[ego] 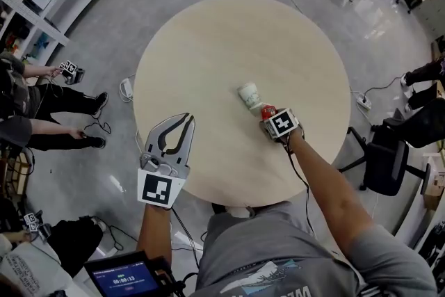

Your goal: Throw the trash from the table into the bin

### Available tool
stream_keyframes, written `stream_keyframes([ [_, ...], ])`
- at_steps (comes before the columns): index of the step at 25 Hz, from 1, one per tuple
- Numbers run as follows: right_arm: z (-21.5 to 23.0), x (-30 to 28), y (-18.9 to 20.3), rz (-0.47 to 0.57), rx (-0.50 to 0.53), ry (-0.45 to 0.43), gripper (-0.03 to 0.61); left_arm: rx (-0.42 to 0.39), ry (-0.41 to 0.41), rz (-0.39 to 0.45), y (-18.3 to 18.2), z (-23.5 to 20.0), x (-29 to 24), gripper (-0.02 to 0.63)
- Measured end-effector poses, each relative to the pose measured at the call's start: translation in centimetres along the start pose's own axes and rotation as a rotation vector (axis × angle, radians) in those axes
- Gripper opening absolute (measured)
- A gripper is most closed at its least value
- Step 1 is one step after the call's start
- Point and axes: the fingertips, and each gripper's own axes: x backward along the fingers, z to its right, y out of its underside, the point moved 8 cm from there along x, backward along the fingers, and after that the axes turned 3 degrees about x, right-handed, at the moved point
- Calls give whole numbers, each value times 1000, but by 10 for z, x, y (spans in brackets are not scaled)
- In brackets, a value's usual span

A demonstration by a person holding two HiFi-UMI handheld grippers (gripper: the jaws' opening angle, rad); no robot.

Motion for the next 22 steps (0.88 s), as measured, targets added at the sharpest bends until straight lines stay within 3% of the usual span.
stream_keyframes([
  [4,-3,9,1,23,-16,2,336,-2,5,8,-4,0,7,66],
  [10,-13,56,-14,148,-42,56,336,-24,39,48,-21,1,21,66],
  [15,-36,142,-16,306,-44,90,336,-38,84,83,-58,21,44,66],
  [18,-49,194,-15,414,-46,133,336,-132,145,63,-70,26,58,66],
  [22,-84,269,-2,547,-64,207,336,-52,169,151,-90,34,88,66],
])
